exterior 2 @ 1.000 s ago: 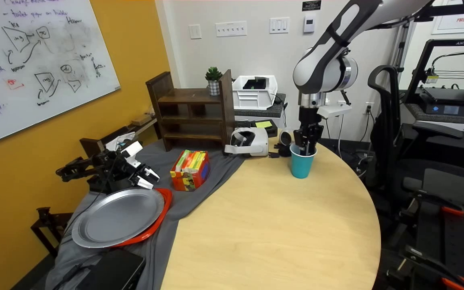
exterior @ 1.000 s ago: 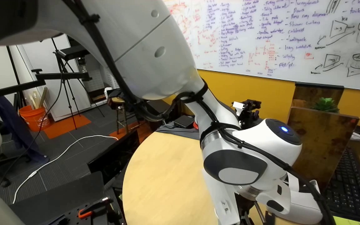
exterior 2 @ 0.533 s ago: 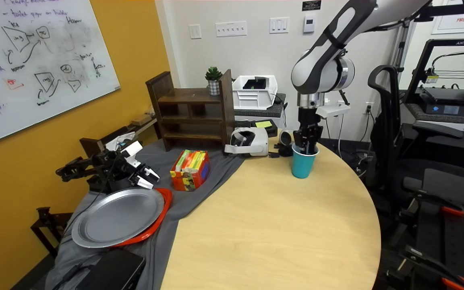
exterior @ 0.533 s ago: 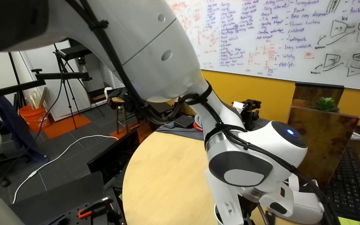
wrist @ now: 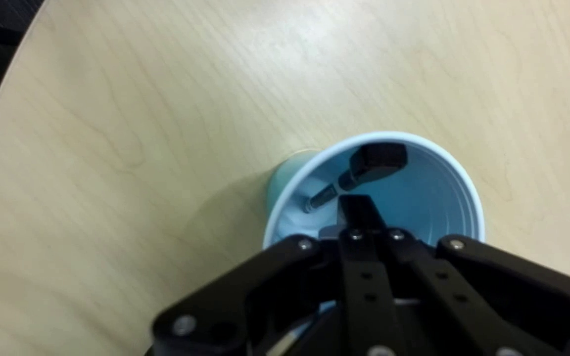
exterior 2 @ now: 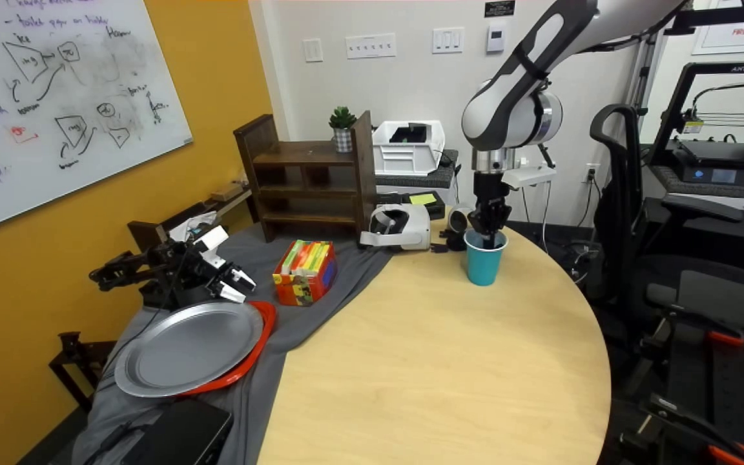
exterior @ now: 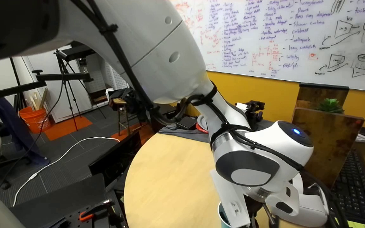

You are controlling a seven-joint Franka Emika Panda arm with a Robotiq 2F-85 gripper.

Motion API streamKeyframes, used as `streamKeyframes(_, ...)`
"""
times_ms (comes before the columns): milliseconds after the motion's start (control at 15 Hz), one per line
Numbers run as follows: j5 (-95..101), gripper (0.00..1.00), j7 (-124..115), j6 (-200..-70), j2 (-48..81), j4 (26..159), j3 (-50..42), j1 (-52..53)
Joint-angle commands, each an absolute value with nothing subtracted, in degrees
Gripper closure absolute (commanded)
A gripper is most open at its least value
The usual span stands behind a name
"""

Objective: Put the marker on the table

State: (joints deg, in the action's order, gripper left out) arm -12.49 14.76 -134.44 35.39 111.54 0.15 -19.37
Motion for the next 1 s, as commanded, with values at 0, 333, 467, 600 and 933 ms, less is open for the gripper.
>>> streamKeyframes(0, -12.08, 0.99, 14.07, -131.33, 36.05, 109.14, -0.97, -18.2)
streamKeyframes(333, -11.83, 0.66, 14.03, -129.98, 36.45, 108.07, -1.08, -17.94)
streamKeyframes(467, -11.78, 0.55, 13.97, -129.29, 36.63, 107.66, -1.11, -17.86)
streamKeyframes(600, -11.64, 0.52, 13.82, -128.56, 36.82, 107.22, -1.19, -17.7)
streamKeyframes(933, -11.21, 0.6, 13.65, -127.04, 37.63, 105.89, -1.25, -17.21)
